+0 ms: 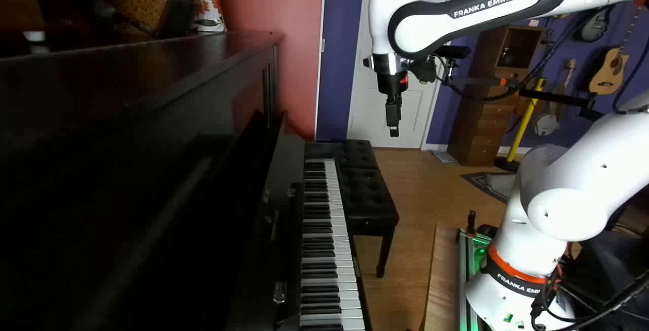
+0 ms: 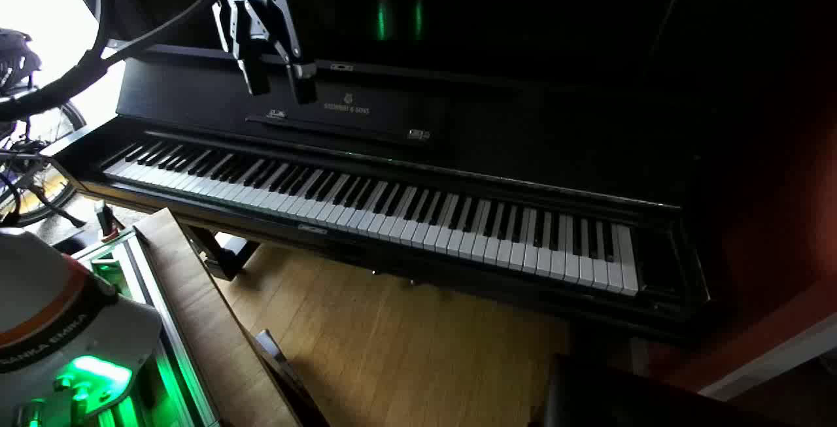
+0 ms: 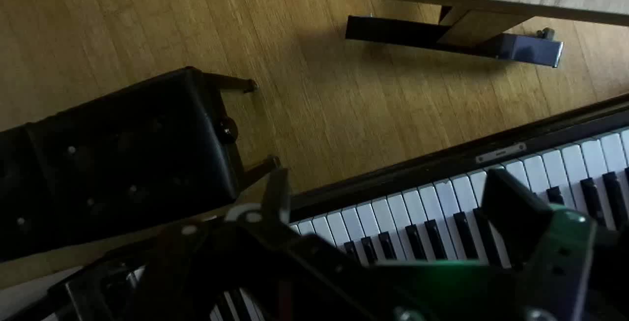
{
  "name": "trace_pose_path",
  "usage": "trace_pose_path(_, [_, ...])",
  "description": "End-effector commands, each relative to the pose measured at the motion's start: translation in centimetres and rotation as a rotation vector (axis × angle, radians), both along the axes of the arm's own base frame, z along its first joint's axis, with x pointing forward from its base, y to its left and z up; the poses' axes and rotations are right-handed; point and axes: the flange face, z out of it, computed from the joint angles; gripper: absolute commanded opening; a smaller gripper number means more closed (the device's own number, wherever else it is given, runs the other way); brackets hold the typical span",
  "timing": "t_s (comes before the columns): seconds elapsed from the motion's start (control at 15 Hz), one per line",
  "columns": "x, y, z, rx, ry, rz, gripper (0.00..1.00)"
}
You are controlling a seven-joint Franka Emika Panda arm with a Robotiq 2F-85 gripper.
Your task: Press one keyboard key
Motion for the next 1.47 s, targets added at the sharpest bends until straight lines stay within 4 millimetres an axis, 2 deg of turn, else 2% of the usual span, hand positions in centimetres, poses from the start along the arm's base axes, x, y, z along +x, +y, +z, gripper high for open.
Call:
trace_pose_path(0.0, [0.0,0.0,0.0,0.000,0.001,0.000,1.00])
trace_pose_path(0.47, [0.0,0.0,0.0,0.000,0.001,0.000,1.00])
trace_pose_path(0.53, [0.5,0.0,-0.4,-0.026,0.025,-0.001,1.00])
trace_pose_path(0.67, [2.6,-2.0,-3.5,0.060,0.133,0.076,1.00])
trace_pose_path(0.87, [4.5,-5.4,-7.4,0.098,0.217,0.192,1.00])
trace_pose_path(1.2, [6.6,-10.1,-13.4,0.140,0.415,0.379,1.00])
trace_pose_path(1.4, [7.5,-12.4,-16.0,0.107,0.531,0.496,1.00])
